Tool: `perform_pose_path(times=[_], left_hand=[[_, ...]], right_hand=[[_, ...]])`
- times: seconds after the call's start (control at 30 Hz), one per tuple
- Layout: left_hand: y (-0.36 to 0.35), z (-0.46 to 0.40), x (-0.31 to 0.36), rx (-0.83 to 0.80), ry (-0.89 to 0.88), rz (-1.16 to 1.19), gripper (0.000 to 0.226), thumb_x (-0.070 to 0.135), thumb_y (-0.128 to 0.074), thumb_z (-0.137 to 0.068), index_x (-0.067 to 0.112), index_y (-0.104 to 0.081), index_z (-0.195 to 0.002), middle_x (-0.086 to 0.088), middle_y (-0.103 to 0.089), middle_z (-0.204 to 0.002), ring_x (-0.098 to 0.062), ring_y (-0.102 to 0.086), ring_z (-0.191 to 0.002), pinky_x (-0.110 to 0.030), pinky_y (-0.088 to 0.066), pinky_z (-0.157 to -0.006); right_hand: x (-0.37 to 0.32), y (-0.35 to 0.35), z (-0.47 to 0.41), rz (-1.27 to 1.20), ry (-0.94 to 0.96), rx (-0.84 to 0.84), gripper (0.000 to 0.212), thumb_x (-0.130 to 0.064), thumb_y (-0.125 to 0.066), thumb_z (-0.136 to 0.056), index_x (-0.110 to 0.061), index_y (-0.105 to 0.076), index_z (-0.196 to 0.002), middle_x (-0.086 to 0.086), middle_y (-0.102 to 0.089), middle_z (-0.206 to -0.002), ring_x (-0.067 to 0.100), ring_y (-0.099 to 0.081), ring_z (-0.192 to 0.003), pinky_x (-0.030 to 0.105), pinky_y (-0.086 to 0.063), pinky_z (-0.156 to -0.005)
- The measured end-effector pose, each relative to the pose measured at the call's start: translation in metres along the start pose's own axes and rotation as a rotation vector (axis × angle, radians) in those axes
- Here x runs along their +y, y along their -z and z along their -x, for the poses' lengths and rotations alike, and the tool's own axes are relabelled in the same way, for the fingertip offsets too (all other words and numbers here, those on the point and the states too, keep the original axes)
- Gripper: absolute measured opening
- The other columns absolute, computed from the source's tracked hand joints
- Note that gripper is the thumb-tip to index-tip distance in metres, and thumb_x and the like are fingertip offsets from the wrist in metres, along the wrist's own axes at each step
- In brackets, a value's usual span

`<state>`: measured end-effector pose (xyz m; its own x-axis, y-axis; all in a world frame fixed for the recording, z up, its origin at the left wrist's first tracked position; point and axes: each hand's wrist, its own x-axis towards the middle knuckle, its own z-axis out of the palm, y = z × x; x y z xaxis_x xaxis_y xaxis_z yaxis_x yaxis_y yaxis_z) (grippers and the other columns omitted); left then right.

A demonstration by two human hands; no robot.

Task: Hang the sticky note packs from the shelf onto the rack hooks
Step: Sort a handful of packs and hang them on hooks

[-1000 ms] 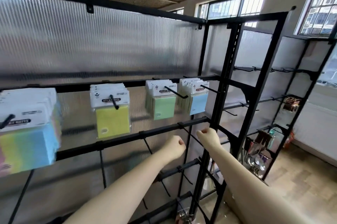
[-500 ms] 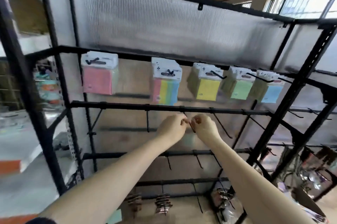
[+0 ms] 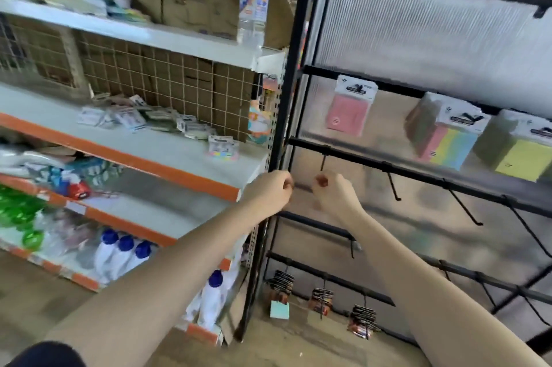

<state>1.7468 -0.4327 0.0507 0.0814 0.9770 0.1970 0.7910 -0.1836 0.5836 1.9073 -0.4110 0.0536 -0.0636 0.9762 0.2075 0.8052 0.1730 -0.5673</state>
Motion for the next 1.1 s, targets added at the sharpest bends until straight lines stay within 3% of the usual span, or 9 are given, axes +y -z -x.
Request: perform_pose_path(times=[0.07,0.13,0.23,0.4,0.63,0.83,1.0,1.1], left_hand=[[0.018,0.007,-0.027,0.015,0.071,-0.014,0.02,0.02,-0.046,-0.094,0.024,-0.063,-0.103,0.001,-0.066,-0.107,-0.02,-0.06,-0.089,-0.03,-0.049,-0.072],[0.039,0.019,-0.055,0.044,0.136,-0.019,0.02,0.019,-0.047,-0.094,0.024,-0.065,-0.103,0.001,-0.067,-0.11,-0.02,-0.061,-0.093,-0.032,-0.05,-0.075],[0.069,0.034,-0.096,0.093,0.205,-0.01,0.02,0.019,-0.048,-0.094,0.022,-0.066,-0.104,0.001,-0.066,-0.115,-0.021,-0.06,-0.106,-0.038,-0.05,-0.089],[0.109,0.046,-0.156,0.143,0.298,-0.072,0.02,0.025,-0.046,-0.096,0.021,-0.064,-0.103,0.0,-0.066,-0.111,-0.024,-0.061,-0.104,-0.041,-0.05,-0.088],[0.146,0.027,-0.251,0.193,0.397,-0.072,0.022,0.014,-0.046,-0.091,0.016,-0.066,-0.099,-0.003,-0.066,-0.106,-0.022,-0.062,-0.093,-0.038,-0.052,-0.08],[0.182,-0.023,-0.342,0.135,0.494,-0.146,0.022,0.012,-0.044,-0.089,0.015,-0.064,-0.098,-0.005,-0.066,-0.103,-0.023,-0.064,-0.087,-0.038,-0.055,-0.077],[0.211,-0.067,-0.405,0.117,0.526,-0.176,0.026,0.005,-0.041,-0.09,0.011,-0.064,-0.102,-0.008,-0.067,-0.103,-0.022,-0.063,-0.082,-0.038,-0.055,-0.076],[0.225,-0.083,-0.433,0.136,0.542,-0.167,0.027,0.009,-0.039,-0.093,0.012,-0.063,-0.106,-0.009,-0.066,-0.106,-0.027,-0.064,-0.091,-0.041,-0.054,-0.081]], right_hand=[[-0.022,-0.019,0.0,-0.001,0.052,-0.034,0.013,-0.02,-0.049,-0.095,-0.014,-0.057,-0.085,0.0,-0.058,-0.076,0.016,-0.052,-0.062,0.027,-0.04,-0.059],[-0.048,-0.041,-0.001,-0.01,0.114,-0.1,0.016,-0.019,-0.048,-0.095,-0.01,-0.058,-0.086,-0.001,-0.056,-0.071,0.012,-0.049,-0.059,0.027,-0.038,-0.06],[-0.09,-0.072,-0.004,-0.043,0.166,-0.191,0.016,-0.02,-0.05,-0.094,-0.007,-0.06,-0.092,0.005,-0.063,-0.082,0.022,-0.057,-0.072,0.03,-0.043,-0.063],[-0.147,-0.126,-0.027,-0.025,0.236,-0.299,0.017,-0.02,-0.048,-0.094,-0.008,-0.06,-0.093,0.013,-0.065,-0.091,0.032,-0.062,-0.083,0.037,-0.049,-0.067],[-0.208,-0.222,-0.086,-0.023,0.32,-0.351,0.015,-0.023,-0.051,-0.091,-0.015,-0.063,-0.096,0.011,-0.067,-0.103,0.03,-0.06,-0.098,0.031,-0.044,-0.076],[-0.259,-0.293,-0.16,-0.076,0.343,-0.388,0.012,-0.021,-0.048,-0.091,-0.015,-0.057,-0.087,0.007,-0.063,-0.091,0.024,-0.054,-0.084,0.028,-0.037,-0.068],[-0.3,-0.344,-0.212,-0.094,0.341,-0.446,0.01,-0.022,-0.049,-0.093,-0.015,-0.054,-0.088,0.0,-0.056,-0.088,0.021,-0.052,-0.085,0.027,-0.035,-0.067],[-0.321,-0.37,-0.231,-0.071,0.343,-0.451,0.011,-0.022,-0.047,-0.093,-0.015,-0.052,-0.087,0.002,-0.056,-0.09,0.021,-0.05,-0.085,0.029,-0.035,-0.069]])
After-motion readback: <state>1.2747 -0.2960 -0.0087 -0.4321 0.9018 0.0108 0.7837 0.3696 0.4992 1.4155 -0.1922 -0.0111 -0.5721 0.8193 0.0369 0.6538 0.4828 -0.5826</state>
